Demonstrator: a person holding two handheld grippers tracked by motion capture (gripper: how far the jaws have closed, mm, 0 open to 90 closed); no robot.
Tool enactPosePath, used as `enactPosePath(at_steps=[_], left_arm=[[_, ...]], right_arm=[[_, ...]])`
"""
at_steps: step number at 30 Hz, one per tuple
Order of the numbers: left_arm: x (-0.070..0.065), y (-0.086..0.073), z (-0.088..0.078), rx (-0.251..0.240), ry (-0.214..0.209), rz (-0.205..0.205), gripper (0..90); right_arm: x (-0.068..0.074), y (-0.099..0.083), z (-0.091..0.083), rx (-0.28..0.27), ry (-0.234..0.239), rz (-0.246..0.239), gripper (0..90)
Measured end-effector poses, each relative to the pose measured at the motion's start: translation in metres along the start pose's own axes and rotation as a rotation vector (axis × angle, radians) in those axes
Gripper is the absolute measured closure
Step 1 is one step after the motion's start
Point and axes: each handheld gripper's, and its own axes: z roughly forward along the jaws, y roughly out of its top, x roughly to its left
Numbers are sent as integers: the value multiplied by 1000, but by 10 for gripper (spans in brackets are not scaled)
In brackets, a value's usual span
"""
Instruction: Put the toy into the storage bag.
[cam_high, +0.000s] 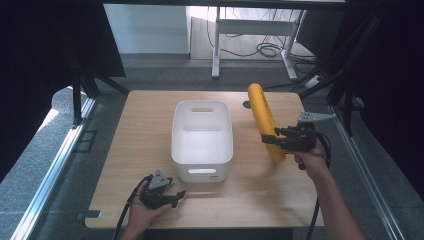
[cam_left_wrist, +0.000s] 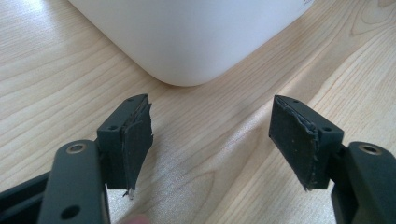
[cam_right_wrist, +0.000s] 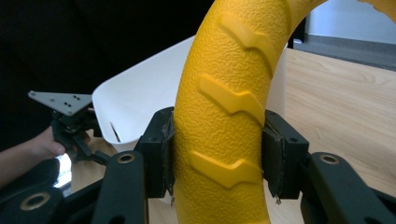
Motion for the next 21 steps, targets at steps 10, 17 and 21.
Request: enactPosePath(at_steps=[10, 17, 21], left_arm=[[0, 0, 0, -4, -1, -2, 301], [-1, 0, 1, 0, -2, 3, 301], [-1, 0, 1, 1, -2, 4, 301]], right_arm=[[8, 5, -5, -18, 4, -19, 514], [13, 5, -9, -41, 19, -20, 514], [17, 6, -12, -59, 28, -31, 514]])
